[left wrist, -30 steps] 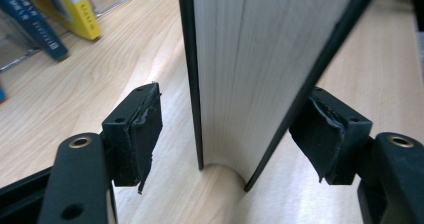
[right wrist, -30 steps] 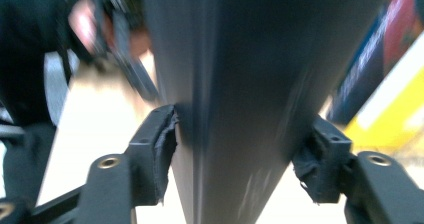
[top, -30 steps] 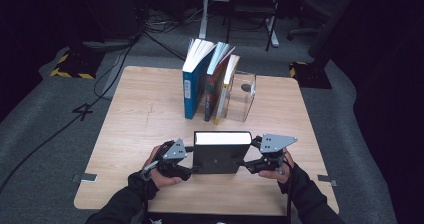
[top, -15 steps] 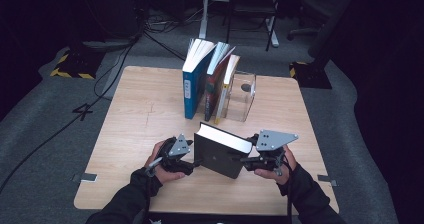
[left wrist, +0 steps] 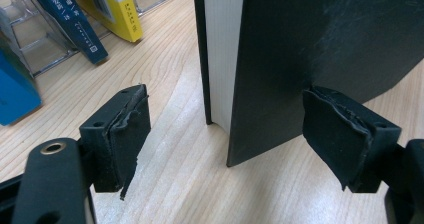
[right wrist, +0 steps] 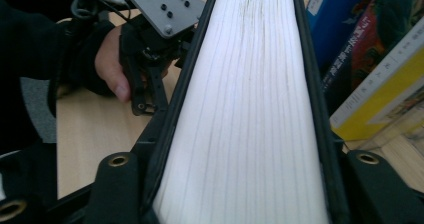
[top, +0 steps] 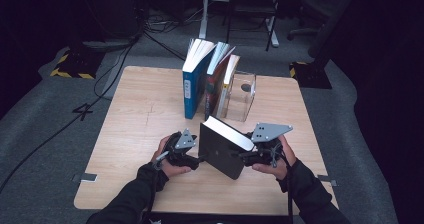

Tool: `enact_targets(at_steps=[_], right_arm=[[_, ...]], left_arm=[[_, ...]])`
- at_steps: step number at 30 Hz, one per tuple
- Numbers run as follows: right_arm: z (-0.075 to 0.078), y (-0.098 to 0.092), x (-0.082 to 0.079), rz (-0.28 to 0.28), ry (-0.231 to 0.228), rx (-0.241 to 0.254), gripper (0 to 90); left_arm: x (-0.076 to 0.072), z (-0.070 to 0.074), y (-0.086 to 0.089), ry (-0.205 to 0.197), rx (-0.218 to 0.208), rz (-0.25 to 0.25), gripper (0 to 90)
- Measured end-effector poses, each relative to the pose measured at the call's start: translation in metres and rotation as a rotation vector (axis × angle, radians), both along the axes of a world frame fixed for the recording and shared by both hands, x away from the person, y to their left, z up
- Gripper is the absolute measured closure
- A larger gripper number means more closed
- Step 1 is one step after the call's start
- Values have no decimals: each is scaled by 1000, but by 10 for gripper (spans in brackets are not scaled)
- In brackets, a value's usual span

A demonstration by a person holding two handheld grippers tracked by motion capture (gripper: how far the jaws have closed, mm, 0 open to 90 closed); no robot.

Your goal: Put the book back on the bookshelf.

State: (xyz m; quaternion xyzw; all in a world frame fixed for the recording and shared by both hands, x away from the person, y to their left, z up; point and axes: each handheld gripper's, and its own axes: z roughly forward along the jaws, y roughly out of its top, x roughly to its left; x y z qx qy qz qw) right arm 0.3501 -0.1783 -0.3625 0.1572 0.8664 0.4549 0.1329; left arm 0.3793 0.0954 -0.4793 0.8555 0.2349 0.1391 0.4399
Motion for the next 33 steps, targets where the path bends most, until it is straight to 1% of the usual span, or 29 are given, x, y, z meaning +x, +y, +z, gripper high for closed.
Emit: enact_targets(at_steps=[1,3,5,6,7,8,10,12,13,14,16,18,19,20,21,22,24,25,26,27,30,33], right_arm=[[0,1,0,-14,1,-7,442],[-1,6,3,-50,-14,-45,450],[-1,7,4,-60,-11,-46,449],[-1,6,6,-70,1,-40,450],[-1,6,8,-80,22,-26,454],[0,5,9,-86,31,-26,460],[0,5,9,-93,38,-23,475],[0,5,7,-92,36,-29,484],[1,6,6,-89,32,-36,487],[2,7,5,-79,23,-51,490],[3,9,4,-72,18,-71,491],[3,8,5,-79,23,-68,492],[3,8,5,-85,28,-63,492],[3,7,6,-91,31,-57,493],[3,7,6,-99,37,-47,497],[3,7,6,-99,37,-47,497],[3,6,7,-106,45,-36,506],[3,6,7,-107,47,-36,507],[3,6,7,-107,47,-36,507],[3,5,8,-105,51,-33,511],[3,3,9,-102,56,-23,515],[4,1,11,-94,59,-20,518]], left_arm=[[1,0,-1,0,-2,6,197],[2,0,-2,-3,-1,13,199],[2,0,-2,1,-5,19,207],[2,0,-2,8,-10,19,207],[1,0,-2,12,-13,23,221],[1,0,-2,16,-15,24,227],[0,0,-1,32,-19,31,237],[-1,0,0,48,-7,34,230],[-3,1,4,71,-12,27,212],[-4,1,8,84,-11,23,195],[-10,3,17,77,22,37,191],[-18,4,29,75,40,41,187],[-21,3,35,74,56,43,188],[-26,0,43,81,72,65,188],[-29,-2,48,80,90,75,190],[-29,-2,48,80,90,75,196],[-36,-9,60,89,117,114,200],[-38,-11,63,92,128,115,201],[-38,-11,63,92,128,115,201],[-40,-14,68,107,137,129,197],[-42,-15,72,107,145,145,194],[-42,-17,75,93,160,152,190]])
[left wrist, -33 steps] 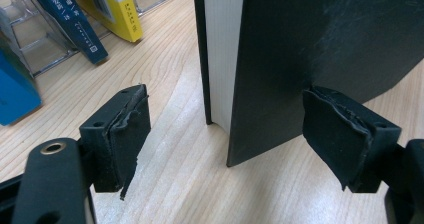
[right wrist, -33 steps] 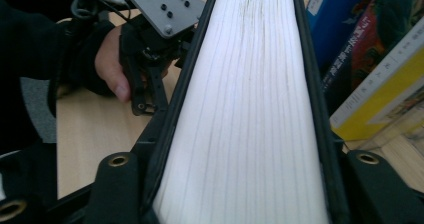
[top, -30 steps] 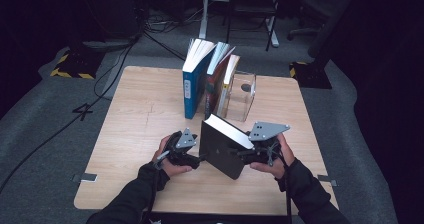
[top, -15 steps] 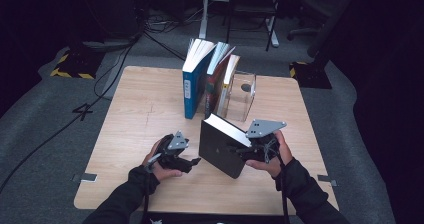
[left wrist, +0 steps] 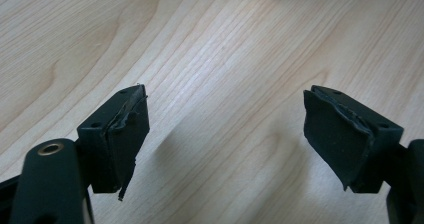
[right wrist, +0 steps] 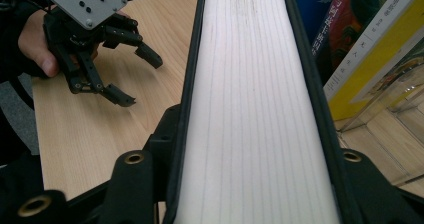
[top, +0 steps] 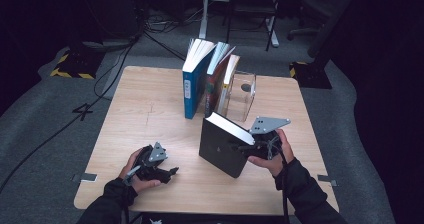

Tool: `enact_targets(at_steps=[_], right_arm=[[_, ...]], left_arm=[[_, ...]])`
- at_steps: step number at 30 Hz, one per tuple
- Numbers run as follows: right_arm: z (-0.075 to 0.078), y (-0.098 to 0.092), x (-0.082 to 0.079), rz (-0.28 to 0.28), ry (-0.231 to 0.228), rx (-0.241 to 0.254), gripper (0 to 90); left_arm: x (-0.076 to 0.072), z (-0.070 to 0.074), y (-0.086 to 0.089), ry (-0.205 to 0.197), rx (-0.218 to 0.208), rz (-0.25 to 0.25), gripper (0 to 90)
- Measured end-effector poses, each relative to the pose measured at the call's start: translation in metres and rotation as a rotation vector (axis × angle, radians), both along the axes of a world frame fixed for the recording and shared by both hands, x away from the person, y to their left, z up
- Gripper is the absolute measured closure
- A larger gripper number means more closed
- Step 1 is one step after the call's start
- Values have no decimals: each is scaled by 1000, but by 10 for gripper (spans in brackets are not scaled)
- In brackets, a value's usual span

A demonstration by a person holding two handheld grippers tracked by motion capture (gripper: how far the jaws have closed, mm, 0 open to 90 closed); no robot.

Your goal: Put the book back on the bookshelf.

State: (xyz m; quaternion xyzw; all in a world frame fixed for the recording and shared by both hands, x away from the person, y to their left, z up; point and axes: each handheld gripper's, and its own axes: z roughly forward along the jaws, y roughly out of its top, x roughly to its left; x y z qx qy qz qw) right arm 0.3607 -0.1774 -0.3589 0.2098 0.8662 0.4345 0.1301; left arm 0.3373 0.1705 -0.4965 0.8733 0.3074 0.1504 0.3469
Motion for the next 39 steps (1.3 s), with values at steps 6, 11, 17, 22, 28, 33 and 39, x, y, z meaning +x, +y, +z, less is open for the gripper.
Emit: enact_targets(at_steps=[6,11,17,22,28,33,39], right_arm=[[1,-8,3,-22,3,26,525],[3,-17,6,-63,-1,49,530],[8,-25,10,-114,-18,48,533],[13,-28,16,-157,-39,37,534],[15,-28,27,-224,-54,34,535],[17,-30,35,-291,-74,24,534],[20,-36,45,-363,-103,35,534]], left_arm=[[1,-6,2,29,-5,10,180],[4,-8,5,53,-37,5,176],[4,-8,4,53,-35,3,173],[5,-8,5,51,-33,-1,172],[5,-8,4,52,-35,-1,171],[5,-8,4,52,-34,-1,170],[5,-8,4,56,-38,0,170]])
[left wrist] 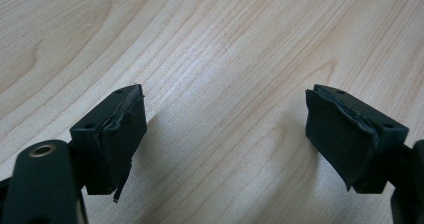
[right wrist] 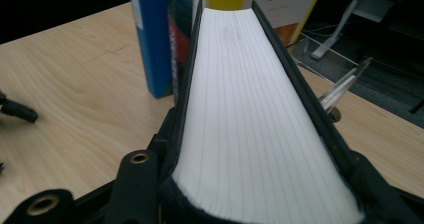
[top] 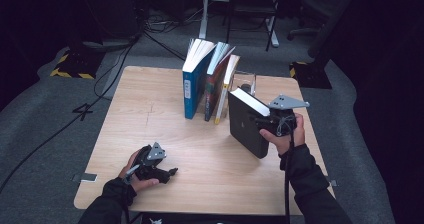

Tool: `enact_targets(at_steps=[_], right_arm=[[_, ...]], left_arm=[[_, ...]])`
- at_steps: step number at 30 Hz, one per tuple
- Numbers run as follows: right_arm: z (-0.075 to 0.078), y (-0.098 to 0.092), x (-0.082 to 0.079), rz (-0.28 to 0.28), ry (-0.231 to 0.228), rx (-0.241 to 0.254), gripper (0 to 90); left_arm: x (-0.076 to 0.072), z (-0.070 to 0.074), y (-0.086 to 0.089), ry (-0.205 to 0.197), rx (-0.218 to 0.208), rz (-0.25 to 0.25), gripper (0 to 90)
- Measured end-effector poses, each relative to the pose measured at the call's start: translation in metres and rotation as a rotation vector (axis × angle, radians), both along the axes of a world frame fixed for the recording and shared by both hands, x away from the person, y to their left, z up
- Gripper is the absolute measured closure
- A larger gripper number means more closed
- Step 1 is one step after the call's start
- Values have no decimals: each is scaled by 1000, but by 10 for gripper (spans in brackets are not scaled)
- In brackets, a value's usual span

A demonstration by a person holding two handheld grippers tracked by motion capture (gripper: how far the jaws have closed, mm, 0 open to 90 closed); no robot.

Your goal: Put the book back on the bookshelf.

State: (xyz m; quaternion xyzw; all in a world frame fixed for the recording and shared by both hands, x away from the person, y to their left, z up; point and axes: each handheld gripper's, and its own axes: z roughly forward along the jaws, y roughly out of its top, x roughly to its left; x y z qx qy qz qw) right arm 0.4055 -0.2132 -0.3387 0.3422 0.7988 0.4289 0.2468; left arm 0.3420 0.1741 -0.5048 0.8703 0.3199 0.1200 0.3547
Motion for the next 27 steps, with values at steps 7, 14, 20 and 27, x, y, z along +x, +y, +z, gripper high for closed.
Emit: enact_targets(at_steps=[7,14,20,27], right_arm=[[3,-3,19,-84,-25,67,534],[1,5,35,-140,-29,99,535],[3,14,53,-209,-55,109,534],[2,17,76,-264,-57,139,534]], left_arm=[[0,0,0,0,-1,-1,169],[0,0,-1,1,-2,-2,169],[0,0,-1,1,-1,-5,169],[0,0,-1,-2,1,-11,171]])
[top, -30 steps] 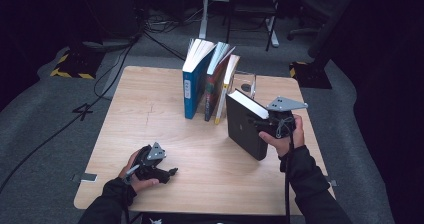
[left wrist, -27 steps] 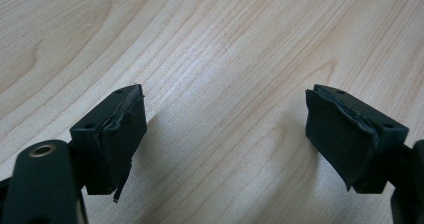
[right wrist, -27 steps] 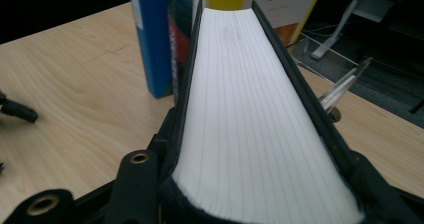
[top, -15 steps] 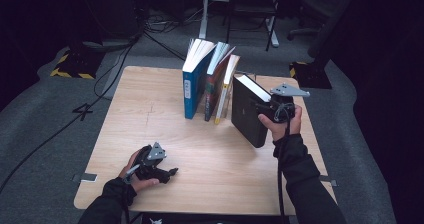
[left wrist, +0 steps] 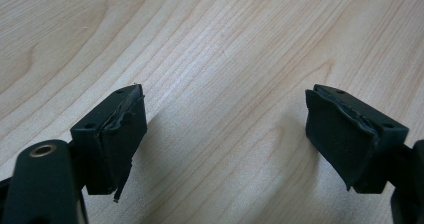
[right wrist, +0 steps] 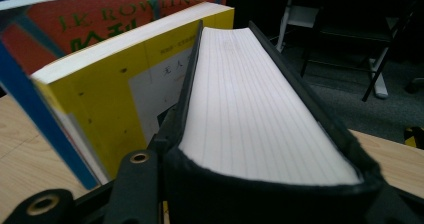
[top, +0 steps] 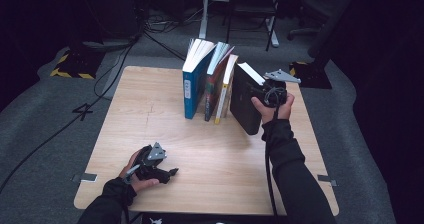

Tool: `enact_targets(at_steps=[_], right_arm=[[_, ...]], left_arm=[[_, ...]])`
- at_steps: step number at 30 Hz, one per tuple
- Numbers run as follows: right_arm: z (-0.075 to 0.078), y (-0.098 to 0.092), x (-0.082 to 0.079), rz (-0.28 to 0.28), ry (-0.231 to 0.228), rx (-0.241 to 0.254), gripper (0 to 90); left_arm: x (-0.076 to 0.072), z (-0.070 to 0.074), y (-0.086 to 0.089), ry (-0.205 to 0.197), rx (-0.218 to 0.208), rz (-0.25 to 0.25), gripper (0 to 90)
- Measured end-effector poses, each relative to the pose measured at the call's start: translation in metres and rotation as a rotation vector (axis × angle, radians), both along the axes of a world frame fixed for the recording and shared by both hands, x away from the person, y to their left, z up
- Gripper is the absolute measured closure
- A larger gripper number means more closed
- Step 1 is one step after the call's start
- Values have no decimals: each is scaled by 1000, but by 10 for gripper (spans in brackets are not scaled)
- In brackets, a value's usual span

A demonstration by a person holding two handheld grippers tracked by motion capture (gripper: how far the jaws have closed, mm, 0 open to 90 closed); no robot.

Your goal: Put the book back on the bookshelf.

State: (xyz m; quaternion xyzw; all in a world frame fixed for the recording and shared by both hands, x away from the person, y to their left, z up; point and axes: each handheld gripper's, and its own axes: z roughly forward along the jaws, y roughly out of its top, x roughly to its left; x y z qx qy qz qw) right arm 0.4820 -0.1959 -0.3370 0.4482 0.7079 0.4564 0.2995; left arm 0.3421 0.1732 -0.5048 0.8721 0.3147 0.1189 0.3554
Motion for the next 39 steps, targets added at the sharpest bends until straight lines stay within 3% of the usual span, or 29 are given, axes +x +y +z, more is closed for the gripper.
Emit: enact_targets(at_steps=[5,13,17,19,26,30,31,39], right_arm=[[1,8,14,-40,-14,-11,533],[-1,3,33,-62,-32,-14,532],[-15,-1,44,-68,-31,1,531],[-18,-4,45,-66,-48,27,531],[-22,-7,42,-44,-58,22,527],[-21,-9,36,-25,-32,-2,521],[-21,-12,35,-11,-5,-11,516],[-20,-18,26,38,43,-39,499]], left_arm=[[-1,0,-1,-1,1,-2,175],[-3,0,-2,-2,-1,-14,176],[-4,0,-3,-3,-1,-18,176],[-4,0,-3,-4,-1,-19,176],[-5,0,-3,-3,-2,-21,176],[-5,0,-3,-2,-2,-20,176],[-5,0,-3,-2,-2,-20,176],[-5,0,-3,-2,2,-20,174]])
